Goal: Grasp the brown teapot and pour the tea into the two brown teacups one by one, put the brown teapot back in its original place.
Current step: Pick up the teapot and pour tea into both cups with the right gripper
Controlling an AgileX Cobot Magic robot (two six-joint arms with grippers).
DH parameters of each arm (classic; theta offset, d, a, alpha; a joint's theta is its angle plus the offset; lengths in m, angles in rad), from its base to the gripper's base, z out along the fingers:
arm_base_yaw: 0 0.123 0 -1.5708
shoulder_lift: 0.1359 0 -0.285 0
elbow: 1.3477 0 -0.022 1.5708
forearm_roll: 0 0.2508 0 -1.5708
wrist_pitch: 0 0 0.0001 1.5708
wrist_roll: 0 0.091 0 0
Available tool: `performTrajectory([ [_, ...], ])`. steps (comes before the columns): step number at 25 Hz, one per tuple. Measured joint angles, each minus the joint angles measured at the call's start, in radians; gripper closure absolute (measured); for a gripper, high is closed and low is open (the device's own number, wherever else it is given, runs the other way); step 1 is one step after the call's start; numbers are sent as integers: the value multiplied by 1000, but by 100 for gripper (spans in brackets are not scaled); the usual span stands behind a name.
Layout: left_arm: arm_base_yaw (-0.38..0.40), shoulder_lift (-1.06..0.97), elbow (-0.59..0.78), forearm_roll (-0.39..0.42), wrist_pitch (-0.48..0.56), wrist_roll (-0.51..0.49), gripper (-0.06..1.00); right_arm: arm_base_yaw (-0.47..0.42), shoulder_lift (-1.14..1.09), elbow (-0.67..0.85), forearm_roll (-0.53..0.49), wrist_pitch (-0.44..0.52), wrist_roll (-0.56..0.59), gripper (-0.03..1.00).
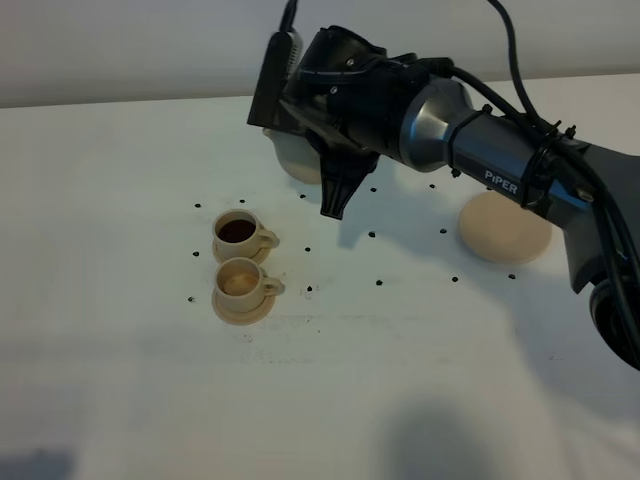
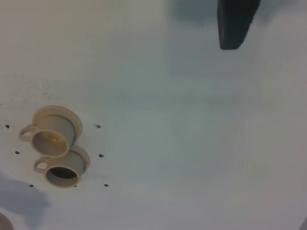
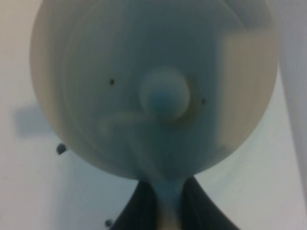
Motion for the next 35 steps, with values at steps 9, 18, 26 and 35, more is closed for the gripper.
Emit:
performTrajectory([
  [9, 0, 0, 0, 0, 0, 0, 33, -7, -103, 128, 47, -22, 84, 84],
  [18, 0, 0, 0, 0, 0, 0, 33, -7, -155, 223, 189, -49, 112, 84],
  [26, 0, 0, 0, 0, 0, 0, 33, -7, -134, 223, 321, -56, 115, 84],
  [35, 0, 0, 0, 0, 0, 0, 33, -14, -85, 223, 360, -59, 116, 84],
])
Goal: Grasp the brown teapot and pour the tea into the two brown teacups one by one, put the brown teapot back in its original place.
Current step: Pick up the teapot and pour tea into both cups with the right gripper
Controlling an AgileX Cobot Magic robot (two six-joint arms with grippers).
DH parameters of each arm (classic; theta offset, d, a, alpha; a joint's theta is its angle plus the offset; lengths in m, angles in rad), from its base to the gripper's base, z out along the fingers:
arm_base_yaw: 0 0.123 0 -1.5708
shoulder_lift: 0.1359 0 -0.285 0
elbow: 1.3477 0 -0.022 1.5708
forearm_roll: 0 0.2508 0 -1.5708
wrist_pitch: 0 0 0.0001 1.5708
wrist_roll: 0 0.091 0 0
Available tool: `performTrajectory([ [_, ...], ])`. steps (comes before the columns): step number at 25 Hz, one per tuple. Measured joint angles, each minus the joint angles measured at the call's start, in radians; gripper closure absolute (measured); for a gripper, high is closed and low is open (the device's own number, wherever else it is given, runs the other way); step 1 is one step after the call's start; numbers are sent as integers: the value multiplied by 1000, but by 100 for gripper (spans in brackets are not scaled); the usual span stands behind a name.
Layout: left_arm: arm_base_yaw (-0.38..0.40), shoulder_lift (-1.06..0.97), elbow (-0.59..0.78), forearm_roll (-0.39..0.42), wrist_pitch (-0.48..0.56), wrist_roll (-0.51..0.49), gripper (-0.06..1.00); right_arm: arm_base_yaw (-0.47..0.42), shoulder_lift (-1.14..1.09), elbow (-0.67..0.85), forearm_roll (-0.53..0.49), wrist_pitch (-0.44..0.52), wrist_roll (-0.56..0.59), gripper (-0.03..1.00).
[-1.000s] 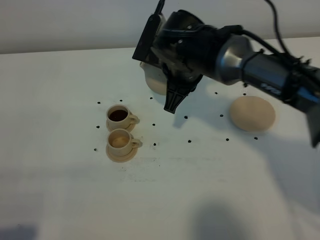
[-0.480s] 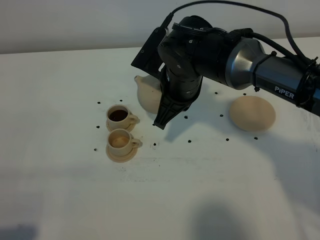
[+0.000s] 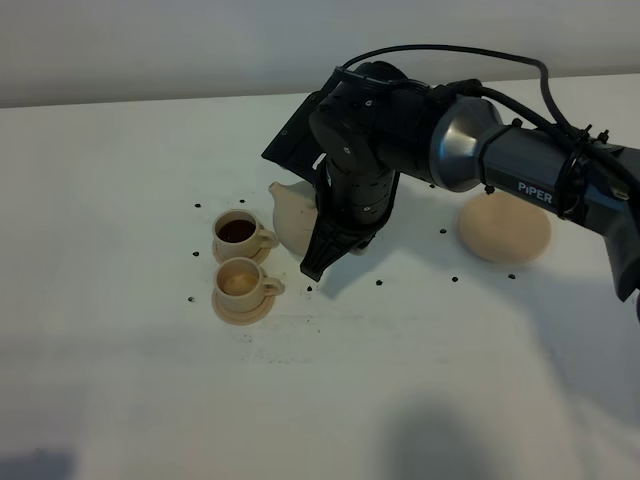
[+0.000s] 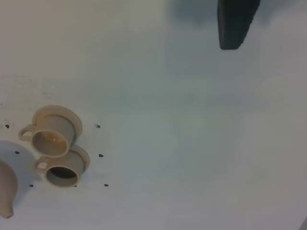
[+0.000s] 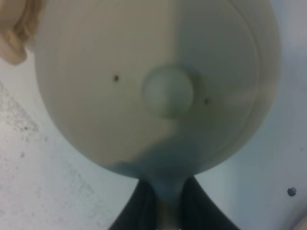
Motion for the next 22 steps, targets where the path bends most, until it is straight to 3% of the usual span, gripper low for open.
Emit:
performTrajectory([
  [16, 0, 0, 0, 0, 0, 0, 33, -8, 22, 0, 5, -12, 0, 84],
  [22, 0, 0, 0, 0, 0, 0, 33, -5, -17, 0, -46, 7, 1, 84],
])
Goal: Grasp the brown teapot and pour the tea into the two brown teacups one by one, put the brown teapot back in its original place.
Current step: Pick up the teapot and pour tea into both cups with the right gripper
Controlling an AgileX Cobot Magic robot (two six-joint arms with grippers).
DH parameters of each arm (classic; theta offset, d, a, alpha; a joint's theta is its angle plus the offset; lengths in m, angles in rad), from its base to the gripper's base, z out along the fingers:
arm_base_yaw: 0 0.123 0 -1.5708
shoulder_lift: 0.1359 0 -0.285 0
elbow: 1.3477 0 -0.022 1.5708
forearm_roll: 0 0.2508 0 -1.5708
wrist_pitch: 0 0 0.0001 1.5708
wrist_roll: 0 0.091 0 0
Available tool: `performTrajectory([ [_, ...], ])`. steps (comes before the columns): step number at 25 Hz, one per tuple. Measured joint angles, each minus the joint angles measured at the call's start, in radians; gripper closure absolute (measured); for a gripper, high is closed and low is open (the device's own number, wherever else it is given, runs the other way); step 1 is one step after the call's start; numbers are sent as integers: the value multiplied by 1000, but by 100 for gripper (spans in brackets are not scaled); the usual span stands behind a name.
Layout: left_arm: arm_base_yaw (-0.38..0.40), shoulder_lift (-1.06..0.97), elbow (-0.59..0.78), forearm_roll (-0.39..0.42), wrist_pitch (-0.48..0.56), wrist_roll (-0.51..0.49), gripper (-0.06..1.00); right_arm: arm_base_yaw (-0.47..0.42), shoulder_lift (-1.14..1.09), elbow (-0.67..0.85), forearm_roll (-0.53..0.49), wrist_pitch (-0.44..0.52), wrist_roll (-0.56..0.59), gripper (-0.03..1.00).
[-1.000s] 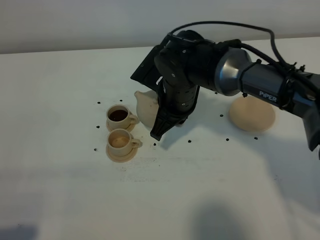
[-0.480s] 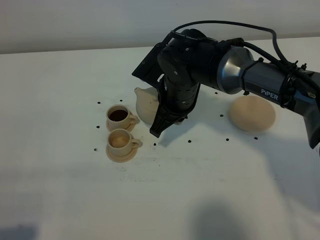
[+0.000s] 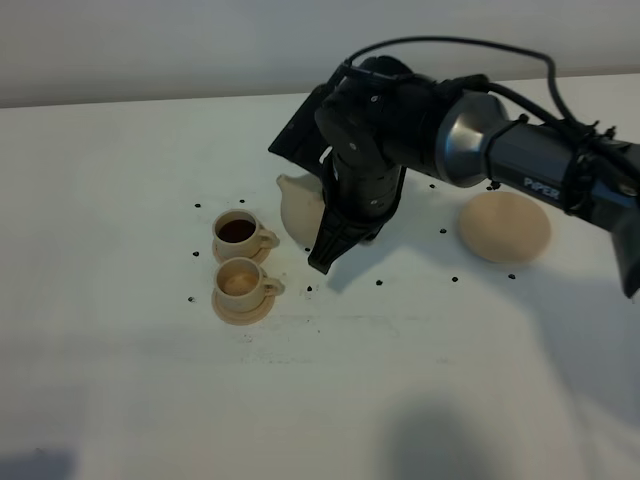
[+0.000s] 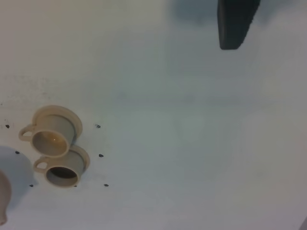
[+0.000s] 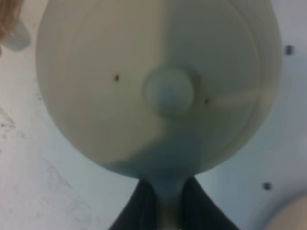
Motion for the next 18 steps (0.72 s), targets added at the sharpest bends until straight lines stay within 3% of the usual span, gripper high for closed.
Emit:
performTrajectory([
  [11, 0, 0, 0, 0, 0, 0, 33, 68, -64, 1, -137, 28, 31, 84],
  [18, 0, 0, 0, 0, 0, 0, 33, 85, -134, 165, -153, -42, 45, 84],
])
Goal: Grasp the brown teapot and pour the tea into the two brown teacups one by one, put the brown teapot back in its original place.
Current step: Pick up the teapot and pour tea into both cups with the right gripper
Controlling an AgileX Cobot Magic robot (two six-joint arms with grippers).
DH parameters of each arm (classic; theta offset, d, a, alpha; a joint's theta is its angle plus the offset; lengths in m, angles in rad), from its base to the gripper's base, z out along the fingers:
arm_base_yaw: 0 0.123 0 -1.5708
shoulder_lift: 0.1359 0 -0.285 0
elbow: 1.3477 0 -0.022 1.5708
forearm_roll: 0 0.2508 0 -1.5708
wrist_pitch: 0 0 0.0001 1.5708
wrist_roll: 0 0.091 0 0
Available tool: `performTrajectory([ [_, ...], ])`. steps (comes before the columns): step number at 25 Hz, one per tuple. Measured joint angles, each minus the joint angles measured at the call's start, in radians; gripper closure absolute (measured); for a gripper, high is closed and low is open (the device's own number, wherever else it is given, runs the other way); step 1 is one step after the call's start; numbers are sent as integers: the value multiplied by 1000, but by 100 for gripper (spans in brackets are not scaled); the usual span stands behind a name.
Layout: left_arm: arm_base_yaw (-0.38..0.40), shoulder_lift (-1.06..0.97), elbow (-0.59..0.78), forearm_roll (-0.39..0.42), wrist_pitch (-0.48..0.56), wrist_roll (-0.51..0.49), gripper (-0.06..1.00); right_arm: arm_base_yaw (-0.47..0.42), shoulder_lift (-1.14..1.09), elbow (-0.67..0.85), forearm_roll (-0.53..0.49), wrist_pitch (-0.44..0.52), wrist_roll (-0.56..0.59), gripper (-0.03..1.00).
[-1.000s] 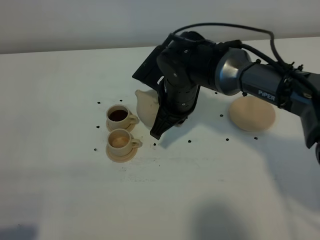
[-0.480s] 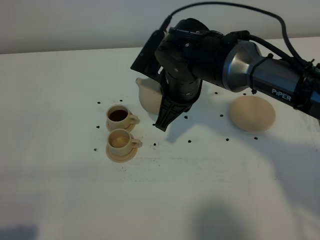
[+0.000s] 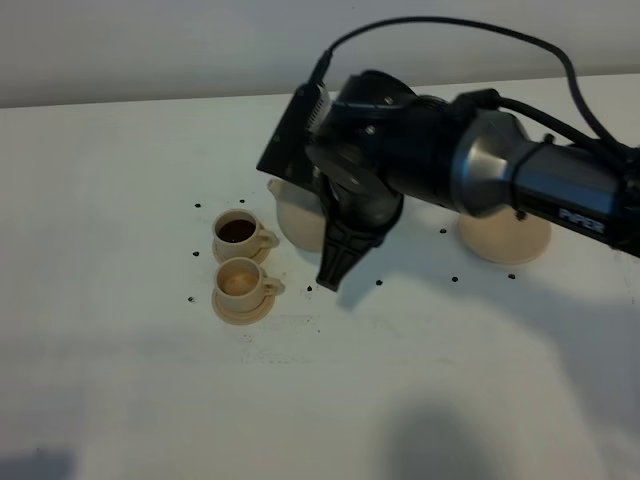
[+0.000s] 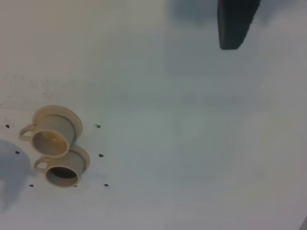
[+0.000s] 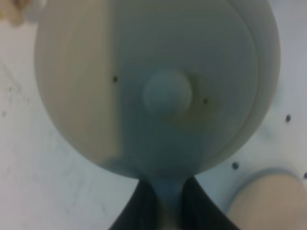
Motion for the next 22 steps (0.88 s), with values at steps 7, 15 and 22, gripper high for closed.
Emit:
performTrajectory([
  [7, 0, 0, 0, 0, 0, 0, 33, 51, -54, 137, -91, -57, 4, 84],
  [15, 0, 0, 0, 0, 0, 0, 33, 137, -65, 173, -232, -82, 4, 84],
  [22, 0, 0, 0, 0, 0, 0, 33, 168, -33, 173, -364, -102, 0, 84],
])
